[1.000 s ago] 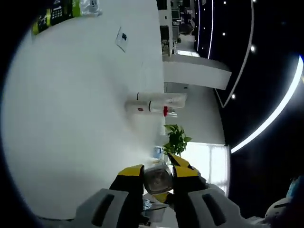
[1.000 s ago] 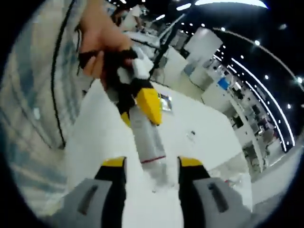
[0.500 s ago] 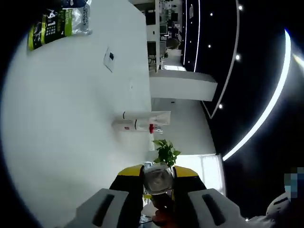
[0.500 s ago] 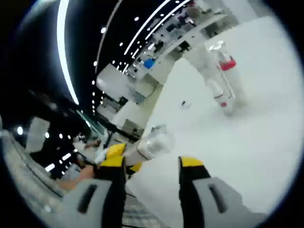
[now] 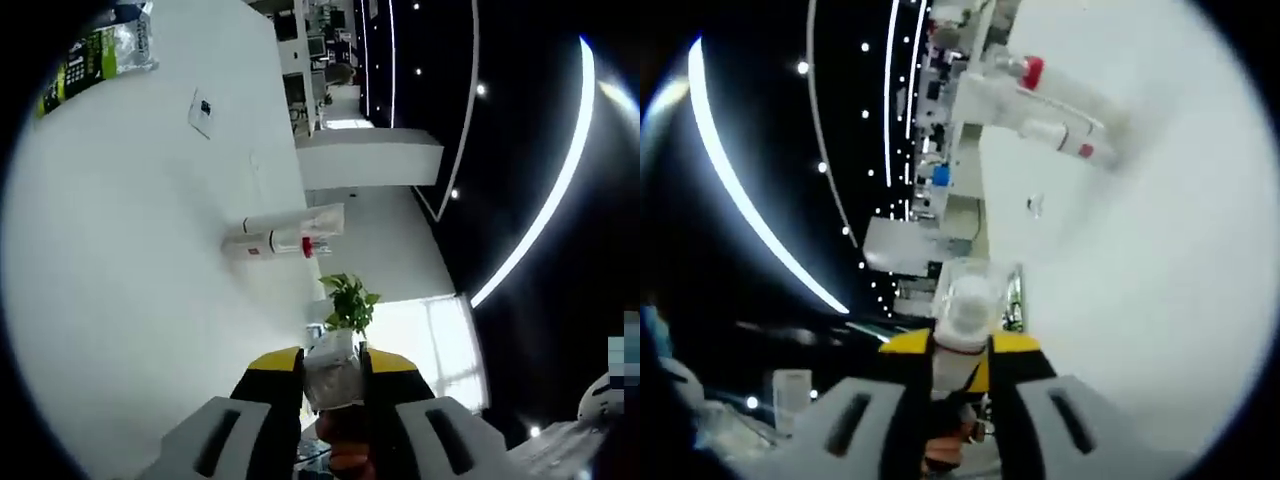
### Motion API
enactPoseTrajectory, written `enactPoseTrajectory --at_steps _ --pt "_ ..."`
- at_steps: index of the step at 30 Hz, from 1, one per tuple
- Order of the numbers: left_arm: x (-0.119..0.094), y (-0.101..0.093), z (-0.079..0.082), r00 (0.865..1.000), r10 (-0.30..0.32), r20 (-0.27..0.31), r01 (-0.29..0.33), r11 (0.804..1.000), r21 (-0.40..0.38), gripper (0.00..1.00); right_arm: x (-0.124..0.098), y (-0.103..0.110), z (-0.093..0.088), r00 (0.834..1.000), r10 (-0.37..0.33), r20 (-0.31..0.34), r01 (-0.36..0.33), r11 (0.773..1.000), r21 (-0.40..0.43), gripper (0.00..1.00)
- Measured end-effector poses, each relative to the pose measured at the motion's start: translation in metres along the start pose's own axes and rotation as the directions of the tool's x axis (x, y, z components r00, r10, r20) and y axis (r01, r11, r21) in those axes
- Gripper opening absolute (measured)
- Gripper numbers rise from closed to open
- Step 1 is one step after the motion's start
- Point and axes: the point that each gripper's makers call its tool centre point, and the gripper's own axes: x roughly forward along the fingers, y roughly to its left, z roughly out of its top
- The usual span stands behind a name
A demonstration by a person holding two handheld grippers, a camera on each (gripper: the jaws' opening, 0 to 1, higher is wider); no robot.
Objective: Arrange the skincare products in the storage area until every visible bottle or jar stands upright without overlapping.
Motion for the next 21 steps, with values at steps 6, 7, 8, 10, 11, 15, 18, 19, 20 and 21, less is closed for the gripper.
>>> enactPoseTrajectory --at_steps 6,7,8,10,11,15,18,19,20,21 --pt "-0.007 -0.017 -0.012 0.984 -0.112 -0.135 0.104 0.993 -0.061 0.23 -0.005 0.020 -0.005 0.987 0.129 -0.100 -0.135 0.989 -0.054 0.18" --pt "-0.008 -0.019 -0.013 0.980 -0.124 -0.154 0.113 0.990 -0.080 0.23 -0.007 0.022 -0.007 0.982 0.139 -0.124 -0.147 0.988 -0.052 0.18" --pt "-0.012 -0.023 -0.020 0.967 -0.145 -0.207 0.124 0.986 -0.114 0.23 -0.009 0.029 -0.010 0.971 0.177 -0.159 -0.190 0.979 -0.068 0.18" --pt "-0.015 -0.027 -0.028 0.948 -0.173 -0.266 0.139 0.980 -0.143 0.23 -0.013 0.034 -0.014 0.957 0.198 -0.213 -0.221 0.971 -0.089 0.17" --pt "-0.018 -0.030 -0.034 0.933 -0.188 -0.306 0.142 0.976 -0.167 0.23 -0.016 0.038 -0.017 0.943 0.222 -0.248 -0.255 0.961 -0.111 0.17" --pt "-0.024 -0.047 -0.053 0.877 -0.275 -0.394 0.186 0.950 -0.249 0.24 -0.026 0.055 -0.028 0.887 0.299 -0.351 -0.353 0.930 -0.101 0.18" --pt "-0.026 -0.056 -0.065 0.843 -0.323 -0.430 0.206 0.932 -0.297 0.25 -0.032 0.061 -0.033 0.858 0.327 -0.395 -0.386 0.919 -0.077 0.18" --pt "-0.025 -0.057 -0.070 0.837 -0.325 -0.441 0.208 0.933 -0.293 0.25 -0.033 0.063 -0.034 0.852 0.337 -0.401 -0.395 0.916 -0.068 0.18" --pt "-0.027 -0.060 -0.073 0.824 -0.341 -0.453 0.215 0.928 -0.305 0.25 -0.034 0.065 -0.035 0.840 0.351 -0.413 -0.413 0.908 -0.068 0.18" --pt "-0.028 -0.065 -0.079 0.803 -0.362 -0.473 0.233 0.922 -0.310 0.25 -0.037 0.070 -0.038 0.822 0.373 -0.430 -0.429 0.903 -0.038 0.18"
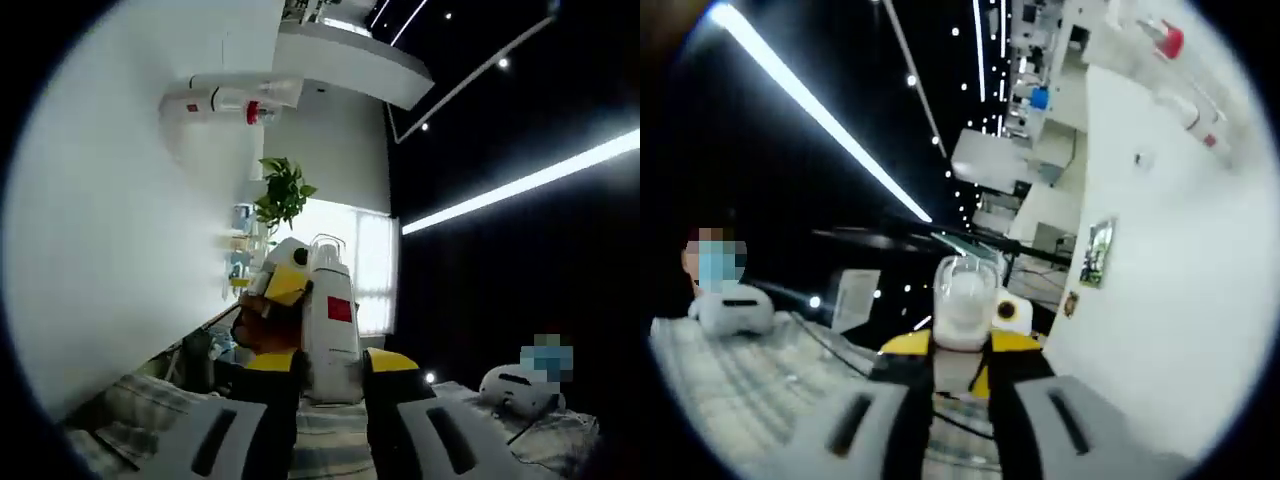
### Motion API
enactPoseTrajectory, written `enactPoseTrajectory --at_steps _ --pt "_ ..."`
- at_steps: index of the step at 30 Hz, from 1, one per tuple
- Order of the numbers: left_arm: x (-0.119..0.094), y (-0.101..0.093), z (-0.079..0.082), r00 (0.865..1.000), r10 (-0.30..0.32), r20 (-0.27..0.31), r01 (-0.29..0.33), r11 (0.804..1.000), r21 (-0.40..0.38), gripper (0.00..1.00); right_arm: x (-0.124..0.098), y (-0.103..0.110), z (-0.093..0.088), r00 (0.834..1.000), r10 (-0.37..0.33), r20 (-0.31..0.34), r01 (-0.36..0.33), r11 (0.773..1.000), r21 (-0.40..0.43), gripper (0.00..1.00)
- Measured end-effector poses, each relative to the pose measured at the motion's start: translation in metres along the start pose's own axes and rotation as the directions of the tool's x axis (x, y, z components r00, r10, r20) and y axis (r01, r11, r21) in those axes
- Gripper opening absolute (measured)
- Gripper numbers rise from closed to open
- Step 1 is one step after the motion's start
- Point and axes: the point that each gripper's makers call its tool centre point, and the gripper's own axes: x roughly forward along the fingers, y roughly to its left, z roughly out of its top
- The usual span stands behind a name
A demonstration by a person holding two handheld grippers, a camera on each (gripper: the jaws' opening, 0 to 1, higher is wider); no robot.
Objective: Arrange the skincare products in the storage area until every visible bottle or jar stands upright without overlapping.
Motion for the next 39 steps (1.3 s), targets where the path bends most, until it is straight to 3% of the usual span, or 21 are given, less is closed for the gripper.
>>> enactPoseTrajectory --at_steps 6,8,9,14,17,19,21,22,23,24,25,26,27,28,30,32,33,36,37,38,39 --pt "0.006 0.000 -0.010 0.998 0.014 -0.065 -0.011 0.999 0.034 0.25 0.001 0.000 -0.004 1.000 0.015 -0.026 -0.015 0.999 0.035 0.18" --pt "0.005 0.008 -0.009 0.996 0.067 -0.065 -0.056 0.986 0.155 0.24 0.003 -0.003 -0.002 1.000 -0.001 -0.013 0.001 1.000 0.020 0.18" --pt "0.005 0.008 -0.011 0.994 0.074 -0.078 -0.060 0.984 0.170 0.24 0.004 -0.003 -0.002 1.000 -0.002 -0.015 0.003 1.000 0.017 0.18" --pt "0.003 0.019 0.005 0.987 0.162 -0.001 -0.157 0.955 0.251 0.22 0.009 -0.020 0.011 0.991 -0.120 0.065 0.122 0.992 -0.038 0.19" --pt "-0.002 0.030 0.013 0.968 0.247 0.035 -0.247 0.924 0.291 0.22 0.010 -0.034 0.013 0.976 -0.203 0.078 0.207 0.978 -0.038 0.20" --pt "-0.005 0.040 0.015 0.942 0.331 0.044 -0.327 0.886 0.330 0.22 0.010 -0.042 0.012 0.966 -0.249 0.075 0.252 0.967 -0.034 0.21" --pt "-0.009 0.050 0.019 0.907 0.417 0.065 -0.409 0.831 0.376 0.22 0.011 -0.050 0.012 0.952 -0.293 0.083 0.295 0.955 -0.012 0.22" --pt "-0.010 0.051 0.020 0.898 0.433 0.072 -0.426 0.819 0.384 0.22 0.010 -0.054 0.013 0.945 -0.314 0.090 0.316 0.949 -0.006 0.22" --pt "-0.012 0.057 0.024 0.873 0.479 0.091 -0.470 0.777 0.419 0.22 0.009 -0.056 0.014 0.939 -0.329 0.097 0.331 0.944 -0.002 0.23" --pt "-0.016 0.064 0.028 0.838 0.534 0.107 -0.518 0.721 0.460 0.22 0.009 -0.060 0.014 0.932 -0.347 0.100 0.349 0.937 -0.002 0.24" --pt "-0.018 0.067 0.030 0.812 0.571 0.121 -0.551 0.681 0.482 0.22 0.008 -0.064 0.015 0.922 -0.373 0.108 0.374 0.927 0.009 0.25" --pt "-0.018 0.072 0.030 0.776 0.619 0.123 -0.583 0.629 0.514 0.22 0.008 -0.067 0.013 0.916 -0.387 0.105 0.387 0.922 0.021 0.26" --pt "-0.019 0.074 0.032 0.755 0.641 0.139 -0.600 0.590 0.541 0.22 0.008 -0.069 0.014 0.910 -0.398 0.113 0.399 0.917 0.017 0.25" --pt "-0.018 0.075 0.034 0.741 0.654 0.153 -0.613 0.565 0.553 0.22 0.007 -0.072 0.015 0.902 -0.415 0.121 0.415 0.909 0.026 0.23" --pt "-0.013 0.075 0.035 0.746 0.646 0.163 -0.611 0.566 0.554 0.22 0.003 -0.073 0.019 0.901 -0.412 0.136 0.412 0.911 0.031 0.23" --pt "-0.012 0.073 0.037 0.761 0.627 0.165 -0.600 0.584 0.547 0.23 0.002 -0.071 0.022 0.901 -0.409 0.147 0.409 0.912 0.029 0.22" --pt "-0.013 0.072 0.039 0.761 0.627 0.167 -0.599 0.580 0.552 0.23 0.001 -0.071 0.023 0.900 -0.409 0.148 0.410 0.912 0.028 0.22" --pt "-0.011 0.069 0.038 0.779 0.611 0.138 -0.554 0.570 0.607 0.24 0.000 -0.064 0.024 0.917 -0.379 0.127 0.384 0.923 -0.017 0.22" --pt "-0.009 0.067 0.037 0.794 0.595 0.125 -0.527 0.571 0.629 0.24 -0.001 -0.062 0.024 0.923 -0.365 0.120 0.370 0.929 -0.020 0.22" --pt "-0.007 0.063 0.035 0.812 0.573 0.110 -0.502 0.589 0.634 0.25 -0.001 -0.059 0.024 0.931 -0.346 0.112 0.351 0.936 -0.026 0.22" --pt "-0.005 0.058 0.032 0.834 0.545 0.085 -0.472 0.625 0.622 0.25 0.001 -0.053 0.023 0.946 -0.309 0.100 0.314 0.949 -0.037 0.22"
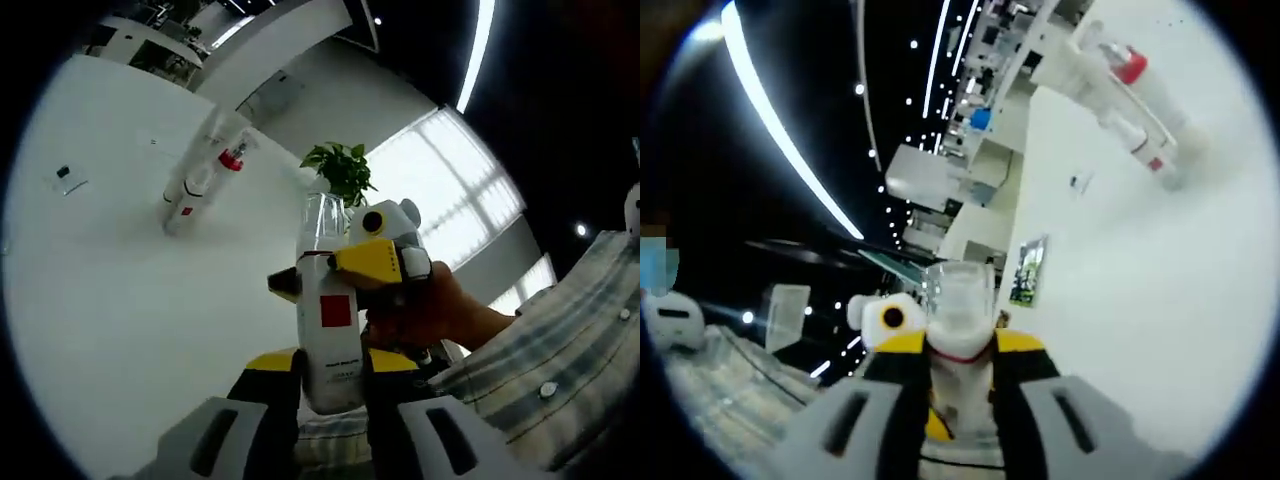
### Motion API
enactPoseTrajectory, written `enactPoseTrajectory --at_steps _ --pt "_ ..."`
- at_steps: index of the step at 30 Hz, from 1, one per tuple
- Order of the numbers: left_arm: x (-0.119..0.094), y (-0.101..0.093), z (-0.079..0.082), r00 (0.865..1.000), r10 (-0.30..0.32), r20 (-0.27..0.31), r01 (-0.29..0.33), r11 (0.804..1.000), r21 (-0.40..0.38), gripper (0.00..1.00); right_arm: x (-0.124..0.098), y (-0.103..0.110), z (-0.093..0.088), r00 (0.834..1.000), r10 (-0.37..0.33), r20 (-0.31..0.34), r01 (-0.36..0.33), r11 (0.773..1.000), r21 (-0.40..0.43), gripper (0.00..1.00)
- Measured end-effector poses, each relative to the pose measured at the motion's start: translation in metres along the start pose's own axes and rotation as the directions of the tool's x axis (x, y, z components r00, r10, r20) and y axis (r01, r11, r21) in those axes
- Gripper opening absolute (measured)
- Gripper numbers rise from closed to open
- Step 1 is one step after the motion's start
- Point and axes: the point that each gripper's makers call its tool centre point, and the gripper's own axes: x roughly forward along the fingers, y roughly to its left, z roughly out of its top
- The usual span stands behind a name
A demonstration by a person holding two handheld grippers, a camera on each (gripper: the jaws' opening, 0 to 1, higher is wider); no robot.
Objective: Arrange the skincare products in the storage area until every visible bottle or jar stands upright without overlapping.
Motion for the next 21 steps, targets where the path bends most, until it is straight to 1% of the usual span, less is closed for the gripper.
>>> enactPoseTrajectory --at_steps 2,3,4,5,6,7,8,9,10,11,12,13,15,16,17,18,19,20,21 --pt "-0.003 -0.015 0.002 0.995 -0.104 0.009 0.104 0.993 -0.051 0.25 -0.003 0.017 -0.002 0.995 0.091 -0.034 -0.092 0.995 -0.031 0.22" --pt "-0.004 -0.017 0.003 0.993 -0.118 0.009 0.118 0.992 -0.052 0.26 -0.004 0.020 -0.003 0.993 0.107 -0.044 -0.108 0.994 -0.032 0.22" --pt "-0.005 -0.024 0.003 0.987 -0.163 0.010 0.163 0.985 -0.058 0.25 -0.005 0.028 -0.006 0.987 0.144 -0.067 -0.146 0.989 -0.034 0.22" --pt "-0.005 -0.030 0.003 0.981 -0.195 0.009 0.195 0.978 -0.075 0.25 -0.005 0.036 -0.008 0.979 0.181 -0.088 -0.185 0.982 -0.040 0.22" --pt "-0.005 -0.035 0.002 0.971 -0.241 0.006 0.240 0.964 -0.112 0.26 -0.006 0.042 -0.009 0.973 0.208 -0.097 -0.213 0.976 -0.047 0.22" --pt "-0.005 -0.039 0.000 0.963 -0.270 0.004 0.267 0.952 -0.149 0.27 -0.006 0.047 -0.010 0.967 0.233 -0.107 -0.239 0.970 -0.049 0.22" --pt "-0.004 -0.045 -0.001 0.951 -0.311 0.002 0.306 0.935 -0.177 0.29 -0.007 0.055 -0.012 0.953 0.276 -0.123 -0.283 0.958 -0.047 0.22" --pt "-0.003 -0.048 -0.002 0.945 -0.327 0.006 0.324 0.932 -0.161 0.29 -0.007 0.059 -0.013 0.947 0.294 -0.130 -0.302 0.952 -0.045 0.22" --pt "-0.003 -0.055 -0.003 0.932 -0.362 0.007 0.358 0.919 -0.166 0.29 -0.007 0.064 -0.015 0.937 0.318 -0.144 -0.327 0.944 -0.044 0.22" --pt "-0.004 -0.060 -0.004 0.923 -0.385 0.003 0.380 0.908 -0.177 0.26 -0.006 0.066 -0.015 0.934 0.326 -0.145 -0.336 0.941 -0.051 0.22" --pt "-0.005 -0.066 -0.002 0.909 -0.416 0.012 0.413 0.898 -0.153 0.24 -0.006 0.069 -0.017 0.929 0.338 -0.150 -0.349 0.936 -0.050 0.22" --pt "-0.005 -0.067 -0.002 0.910 -0.414 0.016 0.412 0.900 -0.146 0.24 -0.006 0.072 -0.017 0.924 0.351 -0.153 -0.360 0.932 -0.035 0.22" --pt "-0.004 -0.063 -0.002 0.920 -0.391 0.017 0.390 0.912 -0.127 0.23 -0.005 0.072 -0.017 0.927 0.343 -0.150 -0.353 0.934 -0.050 0.22" --pt "-0.004 -0.062 -0.002 0.924 -0.383 0.015 0.382 0.917 -0.116 0.23 -0.003 0.068 -0.016 0.935 0.325 -0.145 -0.335 0.940 -0.056 0.22" --pt "-0.001 -0.052 0.000 0.942 -0.333 0.030 0.334 0.938 -0.086 0.23 -0.001 0.064 -0.014 0.944 0.303 -0.130 -0.313 0.948 -0.062 0.22" --pt "0.000 -0.050 -0.001 0.946 -0.322 0.029 0.324 0.941 -0.096 0.23 0.001 0.060 -0.013 0.953 0.279 -0.121 -0.289 0.955 -0.066 0.22" --pt "0.001 -0.047 0.000 0.952 -0.303 0.032 0.305 0.948 -0.089 0.23 0.003 0.057 -0.011 0.959 0.260 -0.113 -0.270 0.960 -0.079 0.22" --pt "0.002 -0.039 0.003 0.966 -0.254 0.046 0.257 0.965 -0.062 0.22 0.005 0.053 -0.009 0.967 0.233 -0.099 -0.243 0.965 -0.099 0.22" --pt "0.003 -0.035 0.004 0.972 -0.231 0.048 0.233 0.971 -0.057 0.22 0.006 0.049 -0.007 0.974 0.206 -0.092 -0.217 0.969 -0.119 0.22"
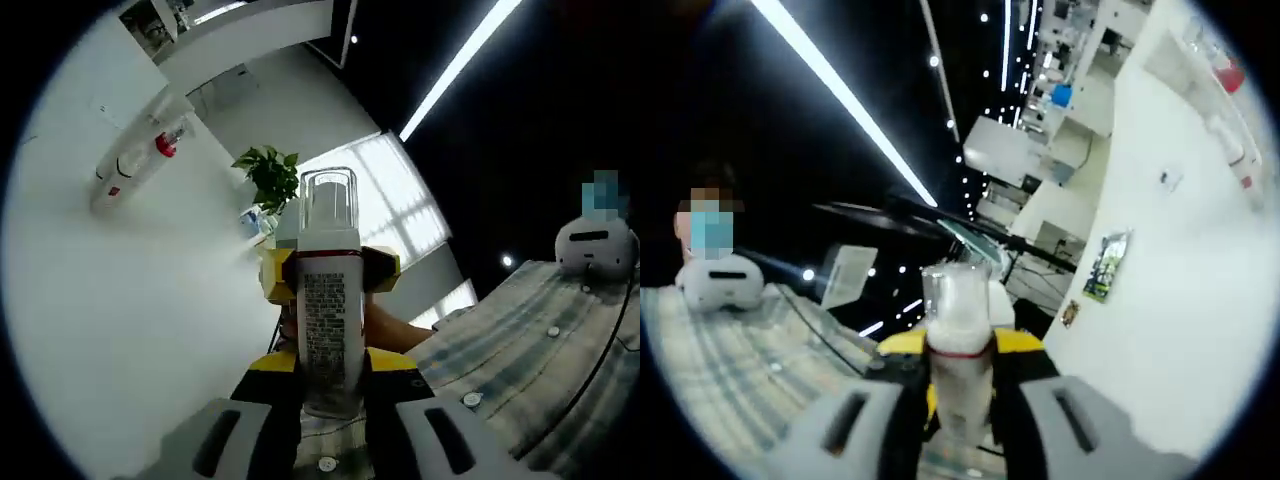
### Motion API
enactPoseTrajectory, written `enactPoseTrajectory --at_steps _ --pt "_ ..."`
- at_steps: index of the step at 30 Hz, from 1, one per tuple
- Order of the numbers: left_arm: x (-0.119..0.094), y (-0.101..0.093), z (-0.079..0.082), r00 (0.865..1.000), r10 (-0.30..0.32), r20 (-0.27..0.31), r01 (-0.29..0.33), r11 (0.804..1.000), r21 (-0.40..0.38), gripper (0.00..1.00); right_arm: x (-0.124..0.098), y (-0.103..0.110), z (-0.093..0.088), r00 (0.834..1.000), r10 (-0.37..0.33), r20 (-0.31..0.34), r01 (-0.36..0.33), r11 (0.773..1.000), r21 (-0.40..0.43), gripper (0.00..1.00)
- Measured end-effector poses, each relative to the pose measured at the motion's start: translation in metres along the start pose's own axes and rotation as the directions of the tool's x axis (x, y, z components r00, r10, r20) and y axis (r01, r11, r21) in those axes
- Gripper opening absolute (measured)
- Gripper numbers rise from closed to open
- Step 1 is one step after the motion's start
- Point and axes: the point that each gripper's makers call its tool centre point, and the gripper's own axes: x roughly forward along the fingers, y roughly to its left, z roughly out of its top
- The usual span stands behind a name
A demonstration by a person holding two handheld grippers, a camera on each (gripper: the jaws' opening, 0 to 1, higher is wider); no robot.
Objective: Arrange the skincare products in the storage area until every visible bottle or jar stands upright without overlapping.
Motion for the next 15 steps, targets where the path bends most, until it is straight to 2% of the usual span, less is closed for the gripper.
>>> enactPoseTrajectory --at_steps 3,5,6,9,10,11,13,15 --pt "-0.004 0.018 0.007 0.993 0.115 0.029 -0.116 0.992 0.040 0.22 0.001 -0.017 0.000 0.991 -0.134 -0.016 0.132 0.988 -0.074 0.20" --pt "-0.009 0.031 0.009 0.978 0.206 0.027 -0.207 0.976 0.062 0.22 -0.001 -0.035 0.006 0.961 -0.275 0.015 0.275 0.955 -0.109 0.22" --pt "-0.011 0.036 0.010 0.970 0.242 0.023 -0.243 0.968 0.060 0.22 -0.001 -0.037 0.006 0.956 -0.293 0.022 0.293 0.948 -0.120 0.22" --pt "-0.018 0.049 0.015 0.930 0.368 0.027 -0.368 0.920 0.131 0.22 -0.002 -0.046 0.010 0.910 -0.411 0.055 0.414 0.897 -0.154 0.24" --pt "-0.019 0.050 0.016 0.923 0.383 0.032 -0.383 0.914 0.136 0.22 -0.002 -0.046 0.011 0.903 -0.426 0.065 0.430 0.885 -0.179 0.24" --pt "-0.021 0.055 0.018 0.907 0.419 0.043 -0.421 0.893 0.159 0.22 -0.002 -0.047 0.013 0.885 -0.459 0.078 0.465 0.862 -0.203 0.24" --pt "-0.021 0.058 0.020 0.886 0.461 0.057 -0.463 0.867 0.186 0.21 0.000 -0.047 0.012 0.868 -0.491 0.075 0.494 0.838 -0.234 0.23" --pt "-0.021 0.063 0.022 0.861 0.503 0.074 -0.506 0.833 0.225 0.21 -0.001 -0.052 0.012 0.836 -0.543 0.080 0.542 0.795 -0.271 0.23"
